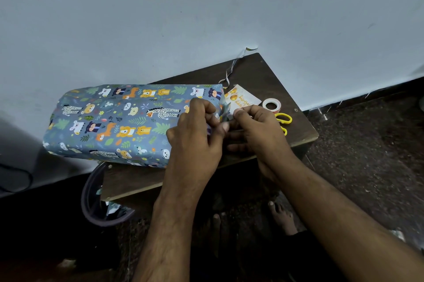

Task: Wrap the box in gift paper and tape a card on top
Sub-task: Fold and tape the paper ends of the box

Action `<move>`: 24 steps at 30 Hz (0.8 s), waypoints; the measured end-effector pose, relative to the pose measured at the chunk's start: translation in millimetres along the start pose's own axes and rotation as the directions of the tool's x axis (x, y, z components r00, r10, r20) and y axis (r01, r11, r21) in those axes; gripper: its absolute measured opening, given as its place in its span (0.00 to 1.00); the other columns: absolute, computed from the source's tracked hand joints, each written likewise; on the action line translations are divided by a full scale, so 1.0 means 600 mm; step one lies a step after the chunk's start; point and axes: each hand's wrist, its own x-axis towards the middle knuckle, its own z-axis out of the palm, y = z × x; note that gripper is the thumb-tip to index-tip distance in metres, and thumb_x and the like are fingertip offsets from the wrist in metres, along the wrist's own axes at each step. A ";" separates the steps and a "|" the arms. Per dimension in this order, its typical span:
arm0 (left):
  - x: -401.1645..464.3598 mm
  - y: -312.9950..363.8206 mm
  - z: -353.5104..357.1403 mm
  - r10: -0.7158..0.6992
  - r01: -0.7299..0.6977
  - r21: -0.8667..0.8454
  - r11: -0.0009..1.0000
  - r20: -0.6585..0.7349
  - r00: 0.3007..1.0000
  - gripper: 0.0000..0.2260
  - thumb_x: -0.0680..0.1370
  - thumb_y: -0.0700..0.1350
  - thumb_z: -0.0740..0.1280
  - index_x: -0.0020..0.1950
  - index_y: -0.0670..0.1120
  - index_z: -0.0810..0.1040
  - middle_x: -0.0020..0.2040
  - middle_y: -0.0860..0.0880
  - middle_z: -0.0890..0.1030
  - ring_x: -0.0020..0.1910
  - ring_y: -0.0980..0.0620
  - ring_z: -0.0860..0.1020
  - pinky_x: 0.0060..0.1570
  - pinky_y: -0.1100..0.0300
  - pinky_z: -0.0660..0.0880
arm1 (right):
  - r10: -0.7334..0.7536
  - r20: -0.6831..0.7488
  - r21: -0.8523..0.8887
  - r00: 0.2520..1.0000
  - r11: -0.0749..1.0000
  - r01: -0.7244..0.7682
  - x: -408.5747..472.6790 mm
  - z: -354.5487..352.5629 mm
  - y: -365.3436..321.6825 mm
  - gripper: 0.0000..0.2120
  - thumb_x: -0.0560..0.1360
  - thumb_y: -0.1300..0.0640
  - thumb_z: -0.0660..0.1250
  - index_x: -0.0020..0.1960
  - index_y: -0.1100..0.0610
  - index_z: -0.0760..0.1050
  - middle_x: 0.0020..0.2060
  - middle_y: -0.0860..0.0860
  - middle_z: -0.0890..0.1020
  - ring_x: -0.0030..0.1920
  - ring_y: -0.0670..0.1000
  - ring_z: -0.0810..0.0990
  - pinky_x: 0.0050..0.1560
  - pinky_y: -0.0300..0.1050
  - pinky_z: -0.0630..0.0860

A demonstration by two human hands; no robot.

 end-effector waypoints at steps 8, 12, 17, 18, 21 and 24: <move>-0.006 0.005 0.007 0.017 -0.012 0.122 0.992 -0.044 0.999 0.22 0.69 0.34 0.72 0.54 0.54 0.69 0.53 0.56 0.75 0.52 0.52 0.74 0.51 0.53 0.60 | -0.067 -0.124 -0.118 0.990 0.992 0.052 0.008 0.020 0.009 0.08 0.84 0.58 0.60 0.54 0.63 0.75 0.37 0.54 0.87 0.37 0.53 0.88 0.38 0.56 0.85; -0.005 0.011 0.004 0.021 -0.011 0.121 0.993 -0.077 0.997 0.23 0.68 0.33 0.73 0.55 0.52 0.68 0.55 0.57 0.66 0.49 0.49 0.75 0.51 0.53 0.64 | -0.091 -0.170 -0.175 0.981 0.983 0.061 0.014 0.023 0.015 0.07 0.82 0.59 0.61 0.52 0.62 0.75 0.37 0.54 0.87 0.36 0.52 0.87 0.39 0.57 0.85; -0.005 0.012 0.005 0.021 -0.010 0.129 0.992 -0.081 0.997 0.23 0.68 0.33 0.71 0.54 0.53 0.66 0.54 0.57 0.65 0.50 0.47 0.76 0.51 0.54 0.63 | -0.165 -0.210 -0.321 0.964 0.943 0.092 0.024 0.032 0.029 0.06 0.79 0.57 0.65 0.48 0.58 0.78 0.39 0.50 0.86 0.37 0.46 0.86 0.42 0.52 0.85; -0.005 0.011 0.006 0.029 -0.018 0.135 0.991 -0.084 0.996 0.23 0.68 0.32 0.71 0.54 0.52 0.67 0.54 0.57 0.65 0.50 0.46 0.76 0.51 0.54 0.63 | -0.177 -0.219 -0.346 0.960 0.934 0.093 0.025 0.033 0.030 0.06 0.79 0.56 0.65 0.47 0.57 0.78 0.38 0.50 0.86 0.37 0.45 0.86 0.42 0.50 0.85; -0.006 0.010 0.008 0.058 -0.042 0.148 0.988 -0.102 0.993 0.21 0.68 0.32 0.70 0.54 0.51 0.69 0.53 0.58 0.64 0.52 0.48 0.74 0.50 0.53 0.62 | -0.199 -0.251 -0.373 0.947 0.923 0.095 0.027 0.038 0.032 0.06 0.78 0.55 0.65 0.45 0.56 0.78 0.38 0.49 0.85 0.39 0.47 0.85 0.40 0.47 0.82; -0.005 0.008 0.009 0.039 -0.027 0.119 0.993 -0.100 0.994 0.23 0.70 0.33 0.70 0.53 0.54 0.65 0.54 0.58 0.65 0.51 0.51 0.73 0.50 0.55 0.59 | -0.230 -0.272 -0.382 0.934 0.917 0.115 0.028 0.044 0.034 0.07 0.77 0.54 0.66 0.42 0.55 0.77 0.37 0.49 0.84 0.40 0.49 0.83 0.38 0.44 0.75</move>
